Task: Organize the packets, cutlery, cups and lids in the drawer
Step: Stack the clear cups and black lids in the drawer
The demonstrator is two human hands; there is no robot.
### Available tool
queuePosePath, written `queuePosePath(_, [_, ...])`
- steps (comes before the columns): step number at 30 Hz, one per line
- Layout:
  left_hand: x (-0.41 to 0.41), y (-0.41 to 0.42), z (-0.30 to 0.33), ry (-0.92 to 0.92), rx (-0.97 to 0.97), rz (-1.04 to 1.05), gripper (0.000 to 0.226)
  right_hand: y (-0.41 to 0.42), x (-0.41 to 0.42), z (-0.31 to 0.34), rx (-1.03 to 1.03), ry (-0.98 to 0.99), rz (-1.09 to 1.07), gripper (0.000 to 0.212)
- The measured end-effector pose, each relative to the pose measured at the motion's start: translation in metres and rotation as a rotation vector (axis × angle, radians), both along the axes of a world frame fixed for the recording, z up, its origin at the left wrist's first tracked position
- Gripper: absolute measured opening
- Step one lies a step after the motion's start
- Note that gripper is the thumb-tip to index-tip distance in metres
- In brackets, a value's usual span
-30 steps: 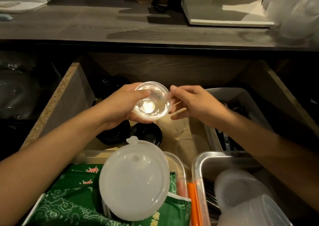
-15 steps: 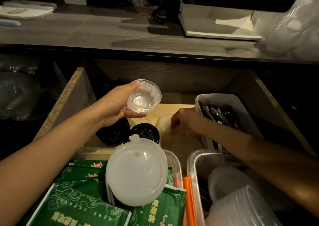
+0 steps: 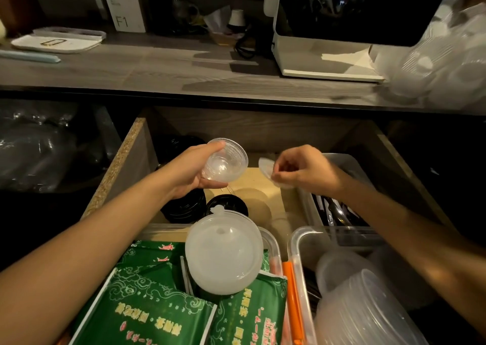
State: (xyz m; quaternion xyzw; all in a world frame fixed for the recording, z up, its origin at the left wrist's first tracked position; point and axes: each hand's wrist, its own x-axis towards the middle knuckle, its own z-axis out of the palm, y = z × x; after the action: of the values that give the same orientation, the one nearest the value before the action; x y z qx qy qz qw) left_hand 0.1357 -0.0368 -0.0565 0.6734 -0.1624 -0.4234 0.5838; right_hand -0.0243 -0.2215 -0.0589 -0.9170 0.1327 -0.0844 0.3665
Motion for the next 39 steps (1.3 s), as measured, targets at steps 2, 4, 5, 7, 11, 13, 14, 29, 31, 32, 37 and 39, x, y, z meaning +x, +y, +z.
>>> queuePosePath(2, [0.001,0.0,0.0,0.011,-0.012,0.006,0.035,0.001,-0.005,-0.002,-0.12,0.172,0.112,0.003])
queuePosePath(4, [0.002,-0.002,0.001,0.022,-0.03,0.008,0.031,0.001,-0.007,-0.009,-0.197,0.303,0.198,0.002])
queuePosePath(5, [0.002,-0.002,0.001,0.021,-0.034,0.005,0.029,0.001,-0.007,-0.013,-0.21,0.359,0.229,0.004])
queuePosePath(7, [0.002,-0.003,0.0,0.008,-0.032,0.0,0.026,0.0,-0.008,-0.02,-0.191,0.466,0.271,0.008])
queuePosePath(11, [0.002,-0.004,-0.002,0.005,-0.042,-0.01,0.024,-0.007,-0.006,-0.026,-0.202,0.466,0.251,0.013])
queuePosePath(13, [0.002,-0.004,-0.001,0.011,-0.049,-0.012,0.023,-0.012,-0.001,-0.028,-0.156,0.371,0.21,0.022])
queuePosePath(14, [0.002,-0.004,-0.001,0.013,-0.052,-0.012,0.022,-0.014,0.003,-0.029,-0.169,0.356,0.217,0.033])
queuePosePath(29, [0.004,-0.007,-0.002,0.01,-0.044,-0.013,0.024,-0.002,0.028,-0.047,-0.385,0.708,0.372,0.037])
queuePosePath(31, [0.004,-0.007,-0.002,0.015,-0.042,-0.012,0.026,-0.003,0.027,-0.046,-0.384,0.688,0.359,0.032])
queuePosePath(32, [0.004,-0.007,-0.002,0.014,-0.041,-0.012,0.026,-0.003,0.027,-0.046,-0.378,0.67,0.342,0.031])
queuePosePath(37, [0.006,-0.005,-0.002,0.023,-0.043,-0.011,0.031,-0.01,0.031,-0.048,-0.229,0.522,0.188,0.026])
queuePosePath(39, [0.007,-0.005,-0.002,0.027,-0.041,-0.017,0.033,-0.013,0.033,-0.045,-0.146,0.44,0.107,0.028])
